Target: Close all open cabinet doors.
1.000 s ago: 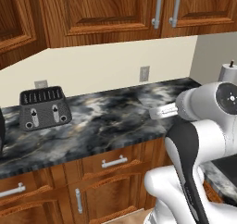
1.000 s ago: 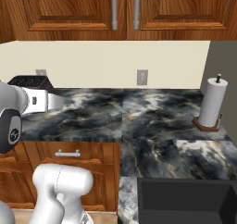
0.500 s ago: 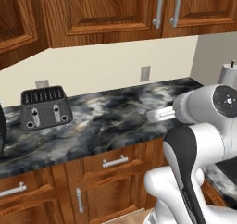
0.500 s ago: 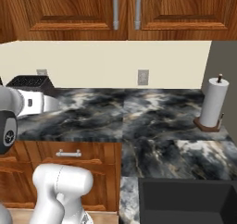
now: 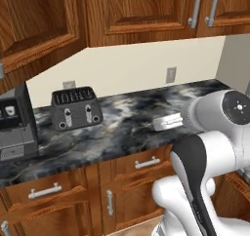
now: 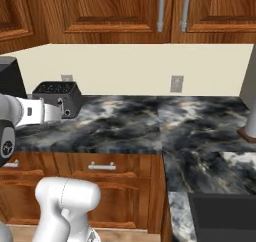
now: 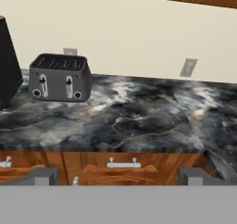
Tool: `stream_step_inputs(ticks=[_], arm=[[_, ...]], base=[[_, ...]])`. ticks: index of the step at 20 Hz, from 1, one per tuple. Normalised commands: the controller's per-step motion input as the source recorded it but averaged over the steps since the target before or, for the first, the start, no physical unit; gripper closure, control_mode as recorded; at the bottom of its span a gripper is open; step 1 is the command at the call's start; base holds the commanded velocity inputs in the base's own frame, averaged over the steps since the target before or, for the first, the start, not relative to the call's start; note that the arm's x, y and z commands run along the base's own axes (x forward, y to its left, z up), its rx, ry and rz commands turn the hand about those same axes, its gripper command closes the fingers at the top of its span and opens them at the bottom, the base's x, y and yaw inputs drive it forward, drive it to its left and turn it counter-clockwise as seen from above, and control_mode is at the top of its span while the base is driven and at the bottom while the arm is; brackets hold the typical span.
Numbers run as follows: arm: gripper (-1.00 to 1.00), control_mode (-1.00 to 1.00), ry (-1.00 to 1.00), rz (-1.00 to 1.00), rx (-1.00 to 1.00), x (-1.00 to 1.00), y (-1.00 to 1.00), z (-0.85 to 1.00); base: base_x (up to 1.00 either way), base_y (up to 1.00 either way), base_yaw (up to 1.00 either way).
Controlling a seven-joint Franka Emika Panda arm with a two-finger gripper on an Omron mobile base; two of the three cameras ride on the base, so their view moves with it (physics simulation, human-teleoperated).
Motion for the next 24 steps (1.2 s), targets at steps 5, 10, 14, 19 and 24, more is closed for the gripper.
stream_step_inputs(ticks=[5, 10, 14, 19, 24], arm=[[-1.00, 1.00, 0.00, 0.00, 0.00, 0.00, 0.00, 0.00], [-1.00, 1.00, 0.00, 0.00, 0.00, 0.00, 0.00, 0.00], [-1.00, 1.00, 0.00, 0.00, 0.00, 0.00, 0.00, 0.00], [-1.00, 1.00, 0.00, 0.00, 0.00, 0.00, 0.00, 0.00], [-1.00, 1.00, 0.00, 0.00, 0.00, 0.00, 0.00, 0.00]], base=[[-0.52, 0.41, 0.07], [-0.84, 0.32, 0.17], [-0.95, 0.29, 0.21], [-0.69, 0.48, 0.19], [-0.33, 0.67, 0.13]])
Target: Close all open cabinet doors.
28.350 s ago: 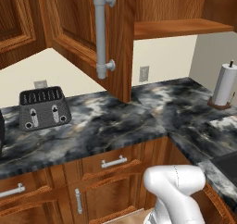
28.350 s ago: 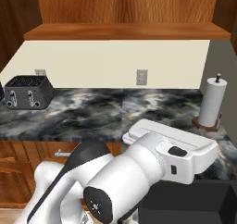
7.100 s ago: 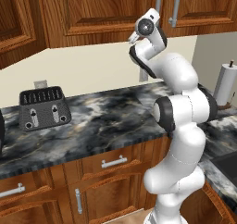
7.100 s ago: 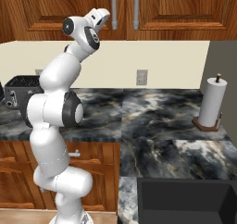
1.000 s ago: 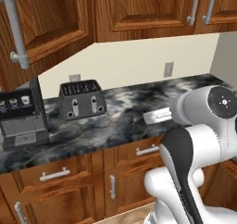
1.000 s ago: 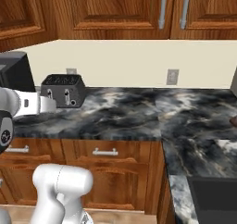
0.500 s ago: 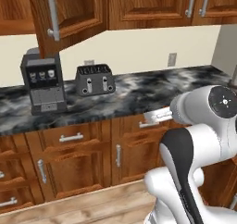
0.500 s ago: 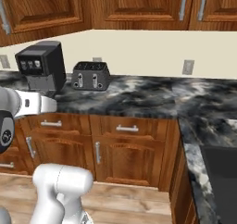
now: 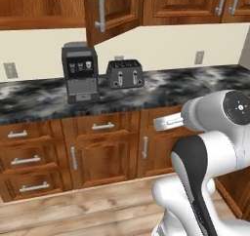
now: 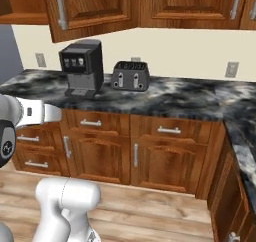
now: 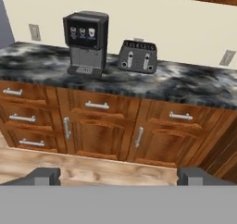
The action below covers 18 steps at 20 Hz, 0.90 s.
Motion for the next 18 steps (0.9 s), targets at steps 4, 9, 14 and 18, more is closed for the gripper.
stream_step_inputs(ticks=[4, 9, 14, 18], arm=[[-1.00, 1.00, 0.00, 0.00, 0.00, 0.00, 0.00, 0.00], [-1.00, 1.00, 0.00, 0.00, 0.00, 0.00, 0.00, 0.00], [-1.00, 1.00, 0.00, 0.00, 0.00, 0.00, 0.00, 0.00], [-1.00, 1.00, 0.00, 0.00, 0.00, 0.00, 0.00, 0.00]], base=[[-0.04, 0.74, 0.07], [0.00, 0.76, 0.03], [0.10, 0.64, 0.00], [0.35, 0.52, 0.00]])
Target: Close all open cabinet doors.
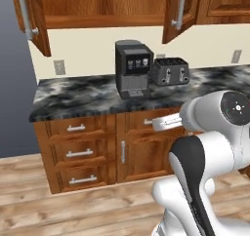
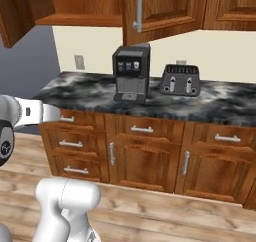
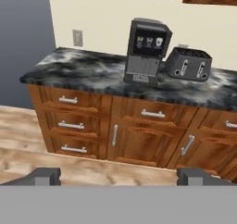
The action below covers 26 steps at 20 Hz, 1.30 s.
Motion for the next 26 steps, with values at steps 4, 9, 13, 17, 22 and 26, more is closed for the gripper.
stream_step_inputs(ticks=[4, 9, 13, 17, 22, 26], arm=[[-1.00, 1.00, 0.00, 0.00, 0.00, 0.00, 0.00, 0.00], [-1.00, 1.00, 0.00, 0.00, 0.00, 0.00, 0.00, 0.00], [-1.00, 1.00, 0.00, 0.00, 0.00, 0.00, 0.00, 0.00], [-1.00, 1.00, 0.00, 0.00, 0.00, 0.00, 0.00, 0.00], [-1.00, 1.00, 0.00, 0.00, 0.00, 0.00, 0.00, 0.00], [-1.00, 1.00, 0.00, 0.00, 0.00, 0.00, 0.00, 0.00]], base=[[0.42, 0.43, 0.00], [0.52, 0.26, 0.00], [0.54, 0.23, 0.00], [0.53, 0.35, 0.00], [0.51, 0.42, 0.00], [0.48, 0.37, 0.00]])
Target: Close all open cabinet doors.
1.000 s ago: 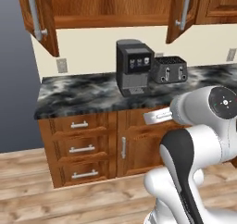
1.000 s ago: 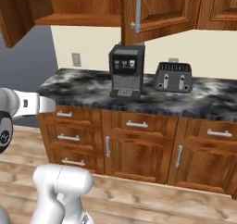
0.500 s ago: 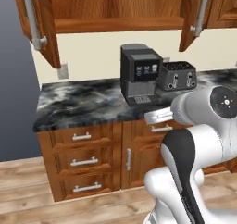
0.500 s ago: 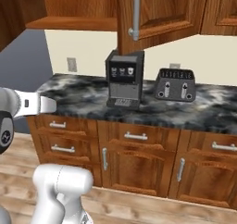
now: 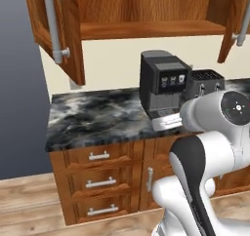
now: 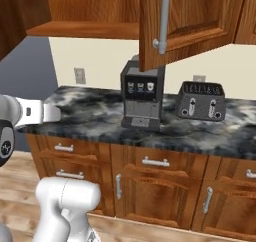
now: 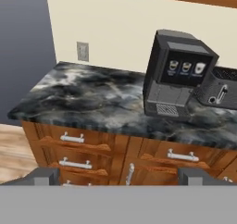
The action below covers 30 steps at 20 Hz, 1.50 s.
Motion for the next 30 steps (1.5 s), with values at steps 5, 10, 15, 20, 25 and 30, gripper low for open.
stream_step_inputs(ticks=[5, 10, 15, 20, 25, 30], arm=[[-1.00, 1.00, 0.00, 0.00, 0.00, 0.00, 0.00, 0.00], [-1.00, 1.00, 0.00, 0.00, 0.00, 0.00, 0.00, 0.00], [-1.00, 1.00, 0.00, 0.00, 0.00, 0.00, 0.00, 0.00], [-1.00, 1.00, 0.00, 0.00, 0.00, 0.00, 0.00, 0.00], [-1.00, 1.00, 0.00, 0.00, 0.00, 0.00, 0.00, 0.00], [-1.00, 1.00, 0.00, 0.00, 0.00, 0.00, 0.00, 0.00]], base=[[0.43, 0.31, 0.00], [0.29, 0.23, 0.00], [0.17, 0.11, 0.00], [0.29, 0.07, 0.00], [0.25, 0.09, 0.00], [0.24, 0.06, 0.00]])
